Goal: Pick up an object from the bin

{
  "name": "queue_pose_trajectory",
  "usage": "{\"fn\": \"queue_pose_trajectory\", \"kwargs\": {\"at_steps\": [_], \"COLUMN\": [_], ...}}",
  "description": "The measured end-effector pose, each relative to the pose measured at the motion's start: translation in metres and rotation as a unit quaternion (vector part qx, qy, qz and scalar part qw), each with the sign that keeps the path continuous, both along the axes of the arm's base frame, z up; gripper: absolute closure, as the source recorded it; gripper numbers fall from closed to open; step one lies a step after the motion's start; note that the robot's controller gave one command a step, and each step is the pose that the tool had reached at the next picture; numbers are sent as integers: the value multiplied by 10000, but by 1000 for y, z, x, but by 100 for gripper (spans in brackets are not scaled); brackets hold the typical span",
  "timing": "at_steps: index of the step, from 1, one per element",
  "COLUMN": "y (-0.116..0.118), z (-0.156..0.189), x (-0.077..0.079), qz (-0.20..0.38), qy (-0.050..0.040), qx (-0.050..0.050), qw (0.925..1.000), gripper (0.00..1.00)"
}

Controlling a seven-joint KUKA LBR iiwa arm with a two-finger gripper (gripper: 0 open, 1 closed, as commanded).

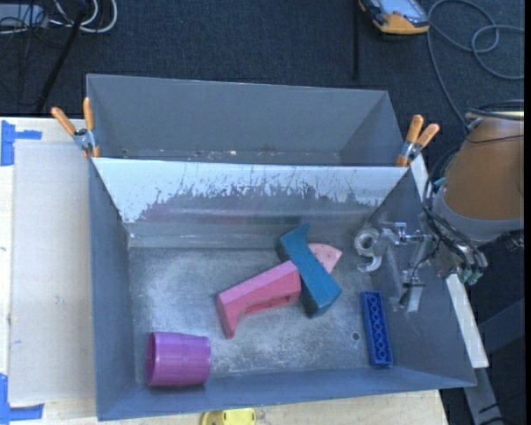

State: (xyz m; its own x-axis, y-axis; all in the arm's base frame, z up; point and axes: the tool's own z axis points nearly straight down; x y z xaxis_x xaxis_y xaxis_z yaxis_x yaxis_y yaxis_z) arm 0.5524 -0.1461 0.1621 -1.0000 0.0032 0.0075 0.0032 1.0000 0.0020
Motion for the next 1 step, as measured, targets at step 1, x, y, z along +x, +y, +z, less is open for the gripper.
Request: {"fn": "queue_pose_trajectory", "kwargs": {"at_steps": [1], "y": [1], "z": [5], "x": [1], "qz": [23], "qy": [-31], "qx": [-7], "qw": [10000], "gripper": [0]}}
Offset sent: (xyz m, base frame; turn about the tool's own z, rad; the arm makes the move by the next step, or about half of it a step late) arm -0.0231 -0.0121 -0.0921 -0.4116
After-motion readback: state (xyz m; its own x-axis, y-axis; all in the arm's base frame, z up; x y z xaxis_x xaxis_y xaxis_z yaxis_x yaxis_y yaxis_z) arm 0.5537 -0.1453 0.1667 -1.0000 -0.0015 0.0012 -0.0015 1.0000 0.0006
